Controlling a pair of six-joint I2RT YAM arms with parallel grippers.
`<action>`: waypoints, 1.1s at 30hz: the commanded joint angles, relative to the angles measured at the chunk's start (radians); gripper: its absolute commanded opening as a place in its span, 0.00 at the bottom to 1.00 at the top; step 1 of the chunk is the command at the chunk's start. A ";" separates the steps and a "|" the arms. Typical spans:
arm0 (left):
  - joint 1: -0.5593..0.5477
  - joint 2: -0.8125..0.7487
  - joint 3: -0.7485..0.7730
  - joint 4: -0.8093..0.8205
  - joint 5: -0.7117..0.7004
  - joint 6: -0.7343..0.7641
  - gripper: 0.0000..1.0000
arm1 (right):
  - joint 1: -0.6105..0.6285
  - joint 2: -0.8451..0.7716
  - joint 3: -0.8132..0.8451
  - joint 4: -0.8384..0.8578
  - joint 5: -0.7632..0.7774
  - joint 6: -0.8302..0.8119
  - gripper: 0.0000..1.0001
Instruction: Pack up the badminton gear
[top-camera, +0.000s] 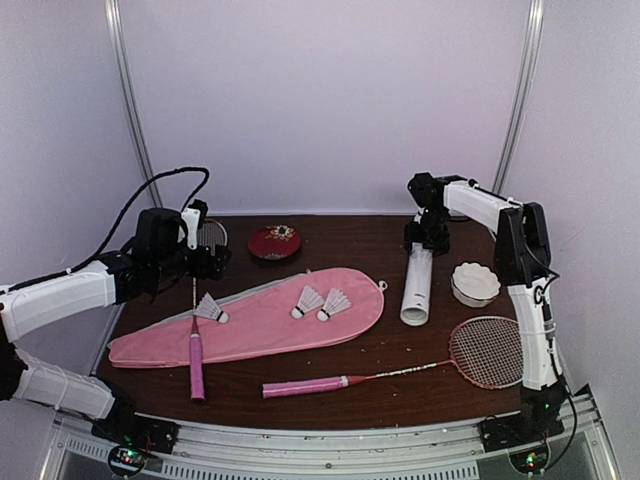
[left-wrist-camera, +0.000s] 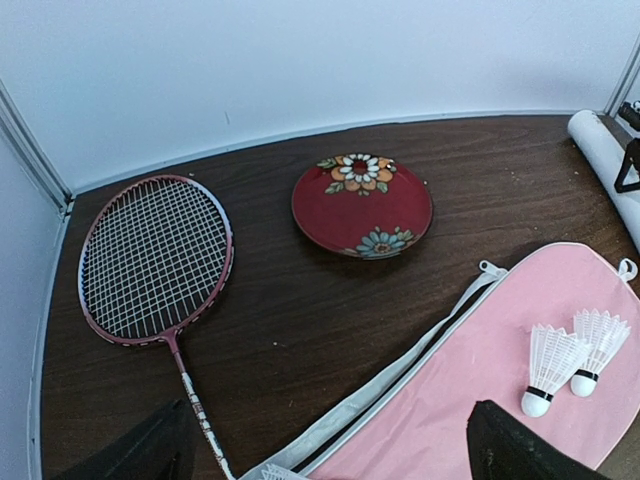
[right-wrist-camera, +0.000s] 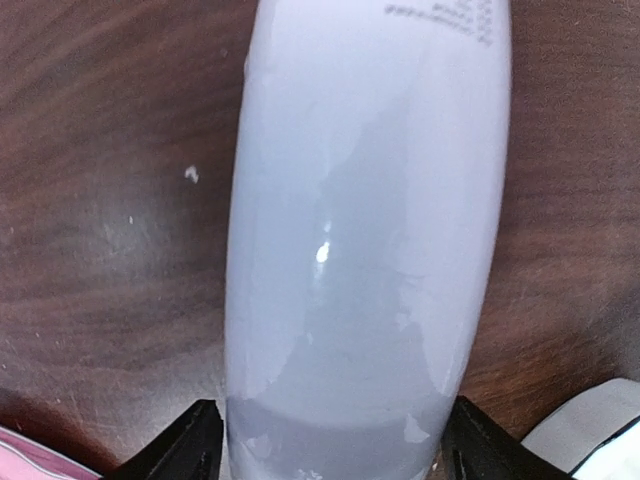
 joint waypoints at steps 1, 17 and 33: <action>-0.006 -0.004 -0.012 0.071 0.006 -0.012 0.98 | 0.052 0.003 -0.042 -0.071 0.018 -0.016 0.77; -0.006 -0.012 0.002 0.076 0.047 -0.008 0.98 | 0.112 -0.283 -0.467 0.073 -0.063 0.008 0.68; -0.006 -0.001 0.008 0.068 0.035 -0.021 0.98 | 0.106 -0.118 -0.344 0.044 -0.075 0.107 0.77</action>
